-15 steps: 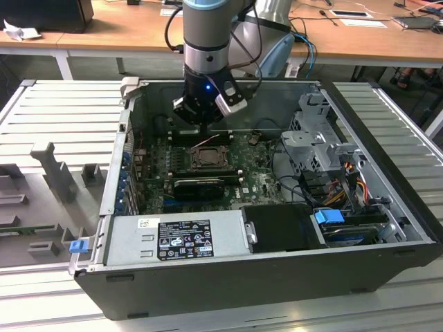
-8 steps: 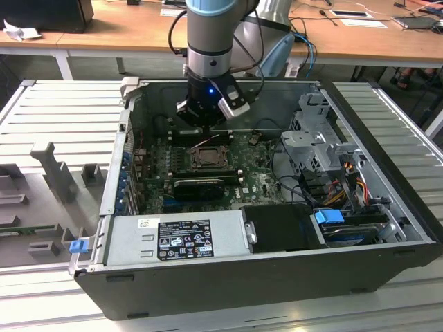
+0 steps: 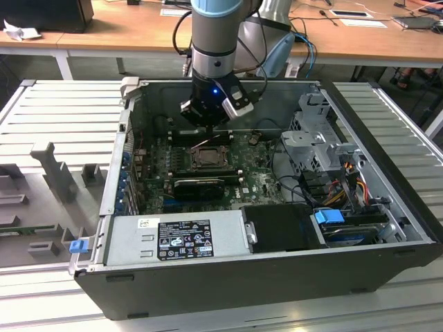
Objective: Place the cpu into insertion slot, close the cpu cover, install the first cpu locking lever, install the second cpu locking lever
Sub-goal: 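Install the first cpu locking lever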
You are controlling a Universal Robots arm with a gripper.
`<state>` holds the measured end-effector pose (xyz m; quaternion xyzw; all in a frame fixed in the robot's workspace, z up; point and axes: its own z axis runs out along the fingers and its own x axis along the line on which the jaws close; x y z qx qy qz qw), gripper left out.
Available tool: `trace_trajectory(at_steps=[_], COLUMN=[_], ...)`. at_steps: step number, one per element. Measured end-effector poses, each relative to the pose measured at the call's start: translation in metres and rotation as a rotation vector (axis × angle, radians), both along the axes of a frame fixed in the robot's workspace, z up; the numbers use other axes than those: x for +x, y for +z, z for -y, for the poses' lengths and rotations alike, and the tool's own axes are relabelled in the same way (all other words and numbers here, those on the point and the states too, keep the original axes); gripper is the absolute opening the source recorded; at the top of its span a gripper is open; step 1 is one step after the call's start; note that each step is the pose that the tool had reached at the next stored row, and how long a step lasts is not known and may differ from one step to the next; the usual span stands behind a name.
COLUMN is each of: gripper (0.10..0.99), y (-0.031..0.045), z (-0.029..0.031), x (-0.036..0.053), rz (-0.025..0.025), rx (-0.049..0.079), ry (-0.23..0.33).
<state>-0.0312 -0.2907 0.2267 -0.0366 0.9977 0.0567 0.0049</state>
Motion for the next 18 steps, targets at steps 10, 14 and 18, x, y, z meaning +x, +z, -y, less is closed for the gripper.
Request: trace_trajectory(at_steps=[10, 14, 18], gripper=[0.106, 0.106, 0.106], y=[-0.0064, -0.009, -0.0096], z=[-0.0015, -0.0015, -0.0015], x=[0.0106, 0.0122, 0.0124], rz=[0.0, 0.0001, 0.0], rx=[0.0, 0.0, 0.0], ry=[0.0, 0.0, 0.0])
